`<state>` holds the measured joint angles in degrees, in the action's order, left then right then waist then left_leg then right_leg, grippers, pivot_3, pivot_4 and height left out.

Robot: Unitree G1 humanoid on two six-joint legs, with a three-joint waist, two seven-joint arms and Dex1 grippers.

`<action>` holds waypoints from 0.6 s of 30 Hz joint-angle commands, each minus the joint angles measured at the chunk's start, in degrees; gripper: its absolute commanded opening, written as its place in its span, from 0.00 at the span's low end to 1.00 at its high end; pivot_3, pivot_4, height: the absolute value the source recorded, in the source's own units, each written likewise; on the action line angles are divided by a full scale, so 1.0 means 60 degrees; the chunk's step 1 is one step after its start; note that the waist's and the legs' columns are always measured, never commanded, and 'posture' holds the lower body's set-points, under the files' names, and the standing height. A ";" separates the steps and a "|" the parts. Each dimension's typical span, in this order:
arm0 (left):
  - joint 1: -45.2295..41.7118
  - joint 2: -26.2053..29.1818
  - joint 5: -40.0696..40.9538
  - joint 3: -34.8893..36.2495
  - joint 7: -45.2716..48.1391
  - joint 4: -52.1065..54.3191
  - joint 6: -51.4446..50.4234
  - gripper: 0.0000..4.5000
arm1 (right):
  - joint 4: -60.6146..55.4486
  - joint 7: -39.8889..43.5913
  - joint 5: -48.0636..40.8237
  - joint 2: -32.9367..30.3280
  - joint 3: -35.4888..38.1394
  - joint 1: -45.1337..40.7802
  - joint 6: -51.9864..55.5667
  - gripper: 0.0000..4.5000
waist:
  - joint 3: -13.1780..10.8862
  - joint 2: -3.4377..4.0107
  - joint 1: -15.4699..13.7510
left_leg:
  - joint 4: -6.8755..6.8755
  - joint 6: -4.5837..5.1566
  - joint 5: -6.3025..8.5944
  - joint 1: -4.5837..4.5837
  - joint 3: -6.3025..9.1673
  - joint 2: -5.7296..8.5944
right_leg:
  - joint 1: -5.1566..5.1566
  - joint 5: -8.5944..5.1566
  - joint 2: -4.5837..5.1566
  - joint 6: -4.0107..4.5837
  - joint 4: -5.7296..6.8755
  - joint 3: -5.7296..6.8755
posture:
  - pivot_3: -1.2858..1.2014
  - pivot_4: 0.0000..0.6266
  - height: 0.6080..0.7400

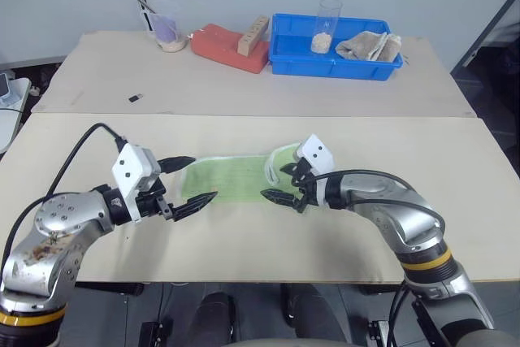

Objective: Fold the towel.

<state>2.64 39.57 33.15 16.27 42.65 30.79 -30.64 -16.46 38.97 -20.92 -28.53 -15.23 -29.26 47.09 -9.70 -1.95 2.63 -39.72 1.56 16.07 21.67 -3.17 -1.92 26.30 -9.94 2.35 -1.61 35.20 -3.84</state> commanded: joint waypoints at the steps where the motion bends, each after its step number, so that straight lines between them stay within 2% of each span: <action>1: 0.0671 -0.1162 0.0650 0.0718 -0.1763 0.1004 -0.0475 1.00 | -0.0262 0.0758 0.0187 -0.0438 0.0104 -0.0347 -0.0972 1.00 | 0.0001 -0.0002 -0.0021 | -0.0001 0.0000 0.0000 0.0001 0.0004 0.0000 | -0.0001 0.0001 0.0002 0.0001 -0.0001 0.0003 | 0.52 0.24 0.80; 7: 0.2171 -0.3840 0.2160 0.0792 -0.5123 0.2279 -0.1839 1.00 | 0.0222 0.2023 0.0255 -0.1024 0.0214 -0.0836 -0.1997 1.00 | 0.0002 -0.0008 -0.0026 | -0.0008 0.0000 0.0000 -0.0005 0.0015 0.0000 | -0.0016 0.0015 0.0028 -0.0008 -0.0002 -0.0001 | 0.52 0.24 0.80; 10: 0.2383 -0.4787 0.2499 0.0656 -0.6520 0.2380 -0.2277 1.00 | 0.0554 0.2437 0.0347 -0.1148 0.0201 -0.1062 -0.2337 1.00 | 0.0003 -0.0013 -0.0058 | -0.0019 0.0000 0.0000 -0.0012 0.0017 0.0015 | -0.0026 0.0018 0.0019 -0.0017 0.0005 -0.0001 | 0.52 0.24 0.80; 14: 0.2154 -0.5555 0.2487 0.0195 -0.7724 0.2182 -0.2568 1.00 | 0.0873 0.2917 0.0423 -0.1248 0.0190 -0.1295 -0.2653 1.00 | 0.0004 -0.0014 -0.0050 | -0.0023 0.0000 -0.0002 -0.0031 0.0012 0.0018 | -0.0038 0.0021 0.0009 -0.0015 0.0007 -0.0002 | 0.52 0.24 0.80; 18: 0.1304 -0.6445 0.2284 -0.0135 -0.9161 0.1387 -0.2865 1.00 | 0.0889 0.3508 0.0409 -0.1425 0.0194 -0.1398 -0.2837 1.00 | 0.0004 -0.0015 -0.0062 | -0.0024 0.0000 -0.0002 -0.0031 0.0011 0.0024 | -0.0039 0.0021 0.0006 -0.0014 0.0006 -0.0003 | 0.52 0.24 0.80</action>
<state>11.35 1.57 47.25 15.80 -9.12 39.98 -47.23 -9.78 58.68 -18.16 -36.37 -15.15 -36.36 31.60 -9.67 -2.04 2.26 -39.87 1.55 16.06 21.49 -3.10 -1.77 26.06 -9.80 2.39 -1.68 35.23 -3.87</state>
